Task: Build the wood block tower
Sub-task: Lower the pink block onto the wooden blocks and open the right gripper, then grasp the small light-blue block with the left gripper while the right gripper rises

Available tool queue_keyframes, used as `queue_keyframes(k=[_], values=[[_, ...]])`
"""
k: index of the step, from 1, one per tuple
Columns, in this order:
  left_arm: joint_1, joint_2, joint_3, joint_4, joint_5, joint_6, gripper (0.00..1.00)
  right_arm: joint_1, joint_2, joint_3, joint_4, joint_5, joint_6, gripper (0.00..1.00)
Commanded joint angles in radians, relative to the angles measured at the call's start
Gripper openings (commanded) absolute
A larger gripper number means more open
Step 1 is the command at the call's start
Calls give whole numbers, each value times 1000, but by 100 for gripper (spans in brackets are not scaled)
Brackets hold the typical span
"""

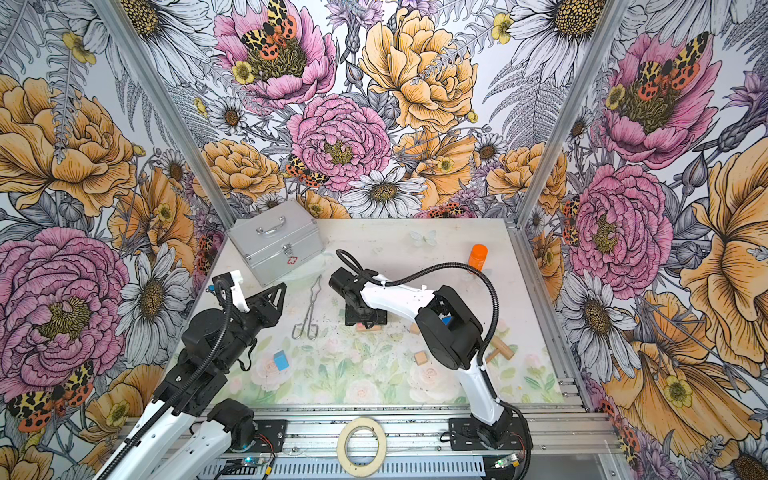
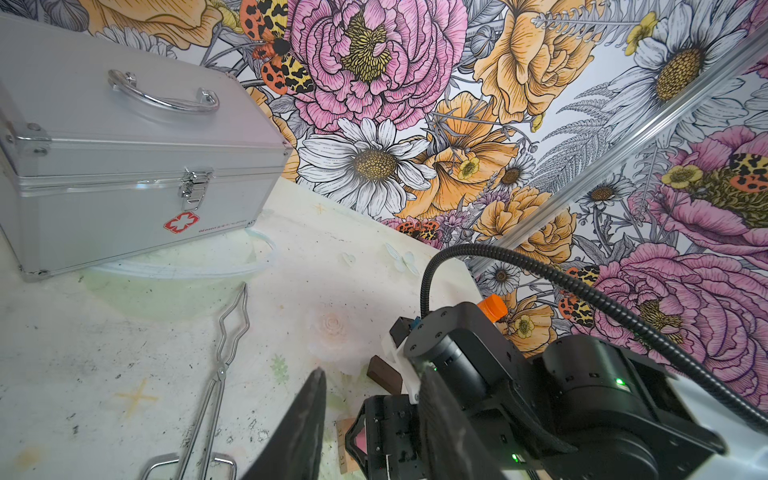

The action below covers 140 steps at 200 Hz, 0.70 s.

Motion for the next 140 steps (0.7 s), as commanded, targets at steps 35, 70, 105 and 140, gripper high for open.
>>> queue_keyframes(k=[35, 70, 105, 140], values=[[-37, 17, 36, -99, -101, 37, 39, -26, -163, -34, 13, 82, -11, 78], [-135, 116, 177, -372, -256, 18, 39, -42, -285, -76, 14, 162, -61, 79], [-172, 269, 279, -629, -292, -146, 38, -47, -352, -85, 23, 250, -162, 80], [-178, 351, 263, -693, -225, -334, 36, -85, -439, -174, 153, 253, -245, 81]])
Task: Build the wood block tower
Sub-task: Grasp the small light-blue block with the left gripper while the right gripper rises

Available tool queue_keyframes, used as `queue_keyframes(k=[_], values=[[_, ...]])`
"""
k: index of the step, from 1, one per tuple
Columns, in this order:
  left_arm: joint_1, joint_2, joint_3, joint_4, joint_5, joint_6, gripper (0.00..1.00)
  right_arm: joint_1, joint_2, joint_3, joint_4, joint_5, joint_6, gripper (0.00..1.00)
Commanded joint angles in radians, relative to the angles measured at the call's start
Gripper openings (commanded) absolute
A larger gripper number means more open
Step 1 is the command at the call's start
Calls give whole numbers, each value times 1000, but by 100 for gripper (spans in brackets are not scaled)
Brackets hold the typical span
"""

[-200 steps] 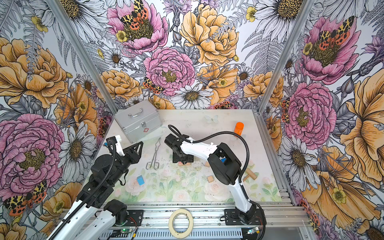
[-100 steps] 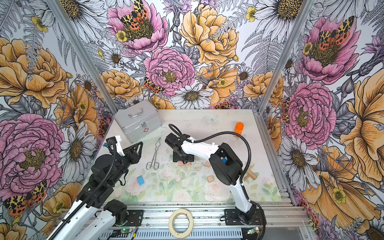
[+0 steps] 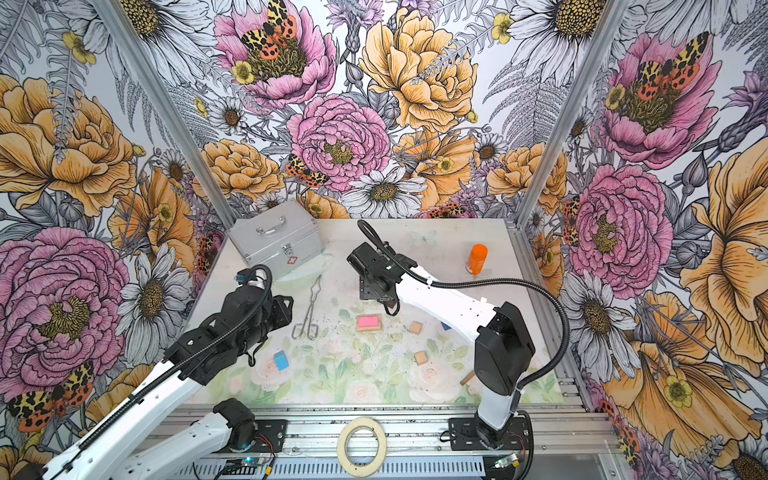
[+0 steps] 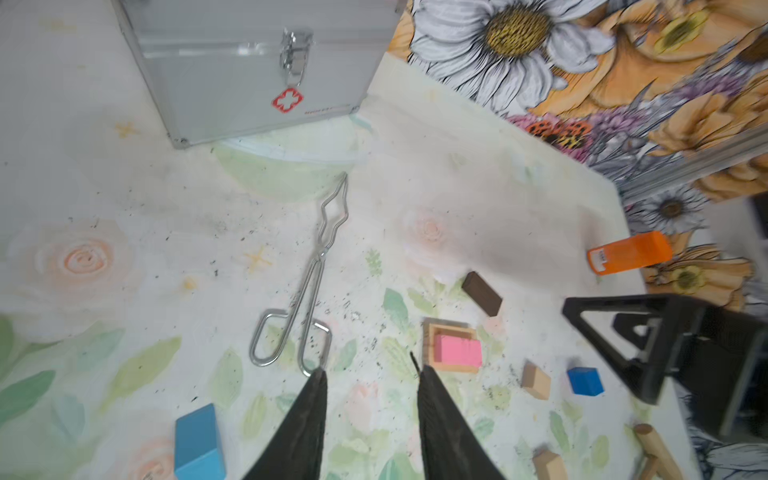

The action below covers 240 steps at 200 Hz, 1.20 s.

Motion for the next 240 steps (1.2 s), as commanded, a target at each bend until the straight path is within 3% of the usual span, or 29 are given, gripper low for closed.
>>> queue_keyframes(k=[1, 73, 121, 164, 240], values=[[-6, 31, -9, -144, 13, -175, 36, -34, -74, -75, 109, 36, -91, 81], [-13, 93, -132, -197, 61, -421, 34, -113, -267, -371, 364, -78, -110, 82], [-24, 102, -199, -246, -17, -548, 34, -146, -304, -458, 426, -115, -105, 83], [-22, 103, -241, -248, -41, -591, 34, -165, -309, -489, 455, -142, -106, 83], [1, 114, -253, -246, -54, -584, 46, -179, -293, -500, 479, -179, -103, 83]])
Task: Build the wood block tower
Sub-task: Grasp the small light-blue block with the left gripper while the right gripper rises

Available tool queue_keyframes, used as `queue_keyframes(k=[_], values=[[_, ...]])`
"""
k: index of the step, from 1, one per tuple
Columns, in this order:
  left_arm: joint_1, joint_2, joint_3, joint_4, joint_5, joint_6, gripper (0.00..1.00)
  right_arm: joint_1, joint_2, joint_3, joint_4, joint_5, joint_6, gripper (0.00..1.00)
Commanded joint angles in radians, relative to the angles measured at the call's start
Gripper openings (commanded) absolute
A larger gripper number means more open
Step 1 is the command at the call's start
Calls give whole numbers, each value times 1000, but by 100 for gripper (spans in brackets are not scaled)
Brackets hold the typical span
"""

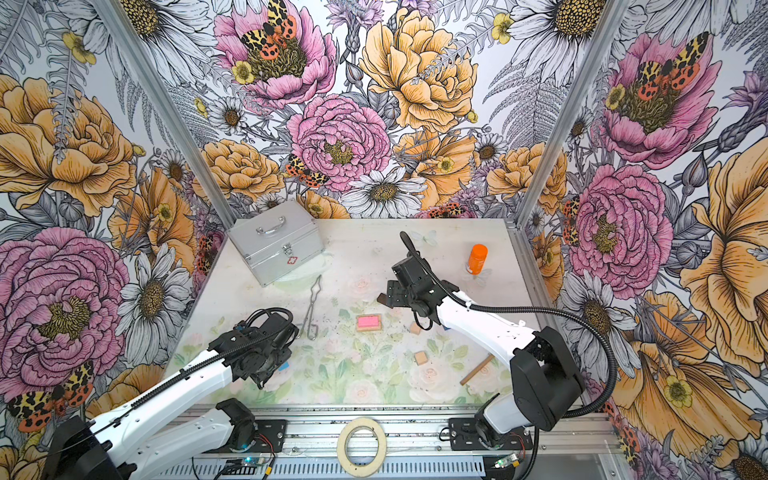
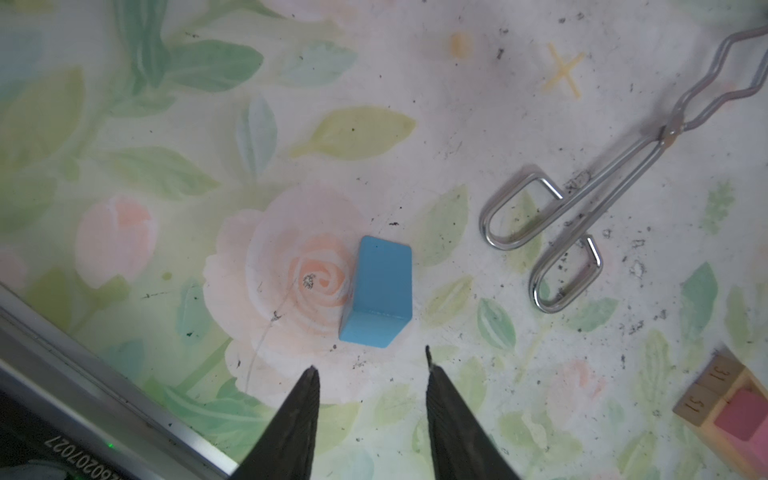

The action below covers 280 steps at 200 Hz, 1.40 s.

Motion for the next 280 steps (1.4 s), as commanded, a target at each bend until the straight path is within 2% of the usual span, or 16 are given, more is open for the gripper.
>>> queue_keyframes(k=[1, 140, 280], values=[[12, 3, -13, -9, -34, -23, 46, -7, -20, -7, 32, -16, -3, 83], [21, 107, -7, 65, -20, 28, 60, -17, 14, -5, 49, -56, -3, 83], [76, 213, -36, 184, 62, 104, 57, -26, 28, -16, 53, -69, 4, 83]])
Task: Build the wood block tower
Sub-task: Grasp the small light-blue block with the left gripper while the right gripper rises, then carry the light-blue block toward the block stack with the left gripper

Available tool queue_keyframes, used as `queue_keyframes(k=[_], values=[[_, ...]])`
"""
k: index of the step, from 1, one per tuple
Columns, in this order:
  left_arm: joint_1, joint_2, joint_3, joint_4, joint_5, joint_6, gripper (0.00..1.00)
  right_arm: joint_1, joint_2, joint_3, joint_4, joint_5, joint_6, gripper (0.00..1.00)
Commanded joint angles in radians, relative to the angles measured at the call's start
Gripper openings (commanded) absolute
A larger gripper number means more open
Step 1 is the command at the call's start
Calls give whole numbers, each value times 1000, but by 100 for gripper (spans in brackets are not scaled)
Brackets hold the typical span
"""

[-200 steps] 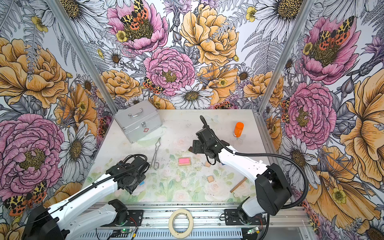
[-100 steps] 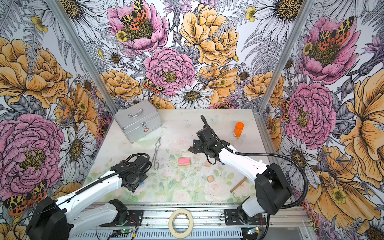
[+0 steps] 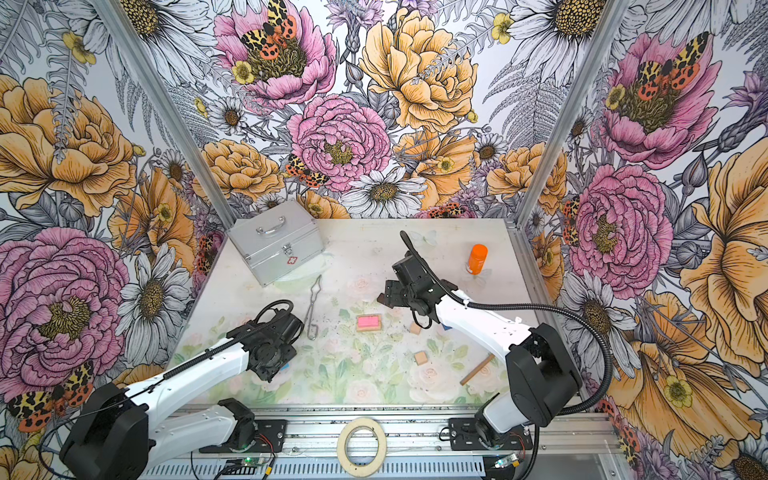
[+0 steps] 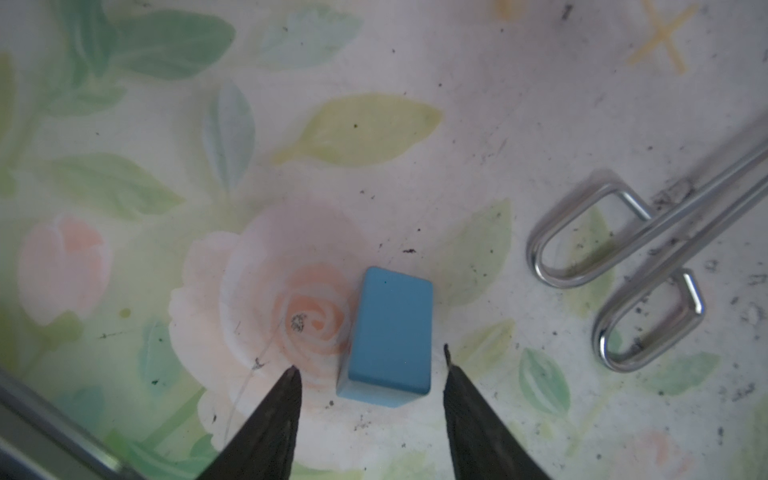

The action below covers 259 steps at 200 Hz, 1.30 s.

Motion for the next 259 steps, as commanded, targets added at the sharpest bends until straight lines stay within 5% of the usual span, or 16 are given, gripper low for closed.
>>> queue_keyframes(k=[1, 131, 160, 189, 259], values=[[10, 25, 0, 36, 27, 30, 57, -7, 4, -13, 24, -5, 4, 83], [31, 35, -19, 40, 39, 38, 39, -13, -3, -24, 26, -5, 14, 83], [32, 30, -21, 39, 40, 43, 25, -12, -8, -29, 26, -5, 14, 83], [26, -6, -9, 36, 42, 76, 0, -14, -21, -37, 26, -2, 16, 82], [-59, -77, 249, -99, 12, 277, 0, -23, -48, -55, 24, -3, 9, 82]])
